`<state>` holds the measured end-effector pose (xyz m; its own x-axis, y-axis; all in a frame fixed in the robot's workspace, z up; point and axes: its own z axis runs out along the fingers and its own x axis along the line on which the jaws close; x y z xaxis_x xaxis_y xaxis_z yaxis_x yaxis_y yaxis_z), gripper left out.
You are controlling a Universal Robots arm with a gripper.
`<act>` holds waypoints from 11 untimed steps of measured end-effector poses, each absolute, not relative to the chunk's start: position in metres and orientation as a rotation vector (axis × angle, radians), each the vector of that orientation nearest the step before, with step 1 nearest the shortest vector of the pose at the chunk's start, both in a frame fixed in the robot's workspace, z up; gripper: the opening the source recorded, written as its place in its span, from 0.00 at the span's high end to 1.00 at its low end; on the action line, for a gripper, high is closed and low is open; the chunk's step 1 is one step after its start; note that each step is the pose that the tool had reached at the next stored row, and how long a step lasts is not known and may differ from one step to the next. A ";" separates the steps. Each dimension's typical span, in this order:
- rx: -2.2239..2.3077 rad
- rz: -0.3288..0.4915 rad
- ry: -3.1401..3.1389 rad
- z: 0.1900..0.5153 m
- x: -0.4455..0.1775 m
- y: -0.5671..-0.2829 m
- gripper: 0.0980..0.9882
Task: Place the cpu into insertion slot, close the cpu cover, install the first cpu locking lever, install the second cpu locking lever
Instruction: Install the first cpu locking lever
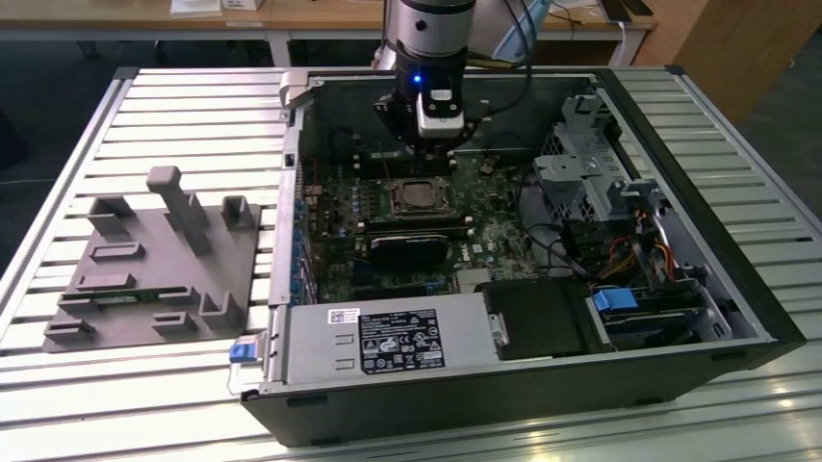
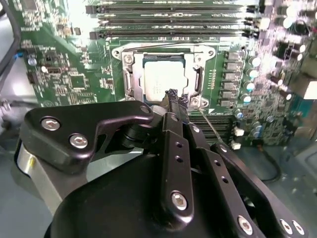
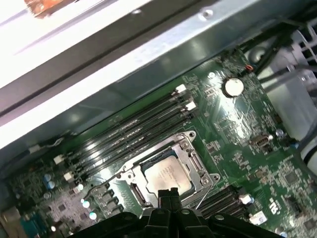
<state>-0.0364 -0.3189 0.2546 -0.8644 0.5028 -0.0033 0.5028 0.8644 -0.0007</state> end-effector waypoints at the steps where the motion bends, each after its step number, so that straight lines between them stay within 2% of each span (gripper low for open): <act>1: 0.790 -0.003 3.038 0.255 -0.036 -0.319 0.99; 11: 0.511 -0.002 3.096 0.254 -0.036 -0.319 0.99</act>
